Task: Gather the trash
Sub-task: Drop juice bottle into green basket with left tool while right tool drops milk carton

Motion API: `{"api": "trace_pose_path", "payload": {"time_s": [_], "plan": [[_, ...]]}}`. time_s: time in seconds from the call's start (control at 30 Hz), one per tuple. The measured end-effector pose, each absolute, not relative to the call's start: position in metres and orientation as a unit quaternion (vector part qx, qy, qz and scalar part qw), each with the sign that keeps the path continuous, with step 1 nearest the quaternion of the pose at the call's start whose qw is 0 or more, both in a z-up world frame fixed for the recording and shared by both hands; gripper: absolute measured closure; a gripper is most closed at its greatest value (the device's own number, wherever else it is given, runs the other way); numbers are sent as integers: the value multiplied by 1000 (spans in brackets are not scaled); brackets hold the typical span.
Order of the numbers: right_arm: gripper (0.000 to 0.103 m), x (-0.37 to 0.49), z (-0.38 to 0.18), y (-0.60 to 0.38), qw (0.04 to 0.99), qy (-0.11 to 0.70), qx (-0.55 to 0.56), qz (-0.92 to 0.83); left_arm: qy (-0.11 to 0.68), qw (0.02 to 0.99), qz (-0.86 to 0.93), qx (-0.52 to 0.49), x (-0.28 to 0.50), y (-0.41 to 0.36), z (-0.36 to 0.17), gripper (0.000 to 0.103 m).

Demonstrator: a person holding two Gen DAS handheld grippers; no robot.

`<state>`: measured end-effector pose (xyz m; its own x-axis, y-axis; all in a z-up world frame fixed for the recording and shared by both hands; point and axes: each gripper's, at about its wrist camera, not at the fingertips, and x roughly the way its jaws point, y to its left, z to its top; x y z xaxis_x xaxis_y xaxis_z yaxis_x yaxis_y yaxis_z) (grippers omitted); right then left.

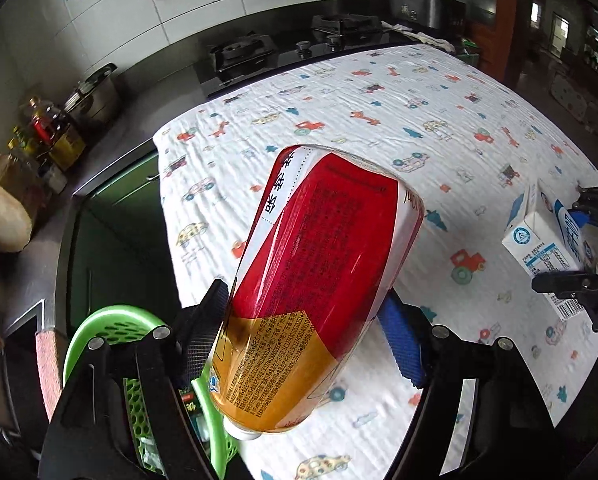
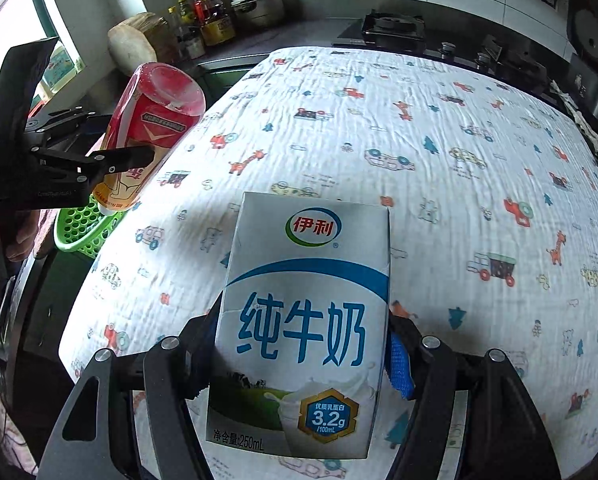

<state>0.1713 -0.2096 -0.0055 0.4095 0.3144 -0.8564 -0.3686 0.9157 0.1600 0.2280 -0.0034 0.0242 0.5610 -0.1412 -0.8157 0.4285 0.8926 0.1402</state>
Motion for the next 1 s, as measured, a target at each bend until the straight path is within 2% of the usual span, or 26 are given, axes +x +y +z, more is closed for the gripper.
{"api": "trace_pose_path", "payload": {"time_s": [0.3, 0.63, 1.0], "plan": [[38, 174, -1, -130, 826, 495, -55, 264, 445, 885, -73, 113, 200, 101, 31, 30], [38, 184, 11, -40, 814, 478, -64, 323, 471, 881, 22, 33, 193, 203, 3, 30], [38, 205, 10, 27, 801, 479, -64, 353, 480, 874, 49, -46, 219, 250, -16, 30]]}}
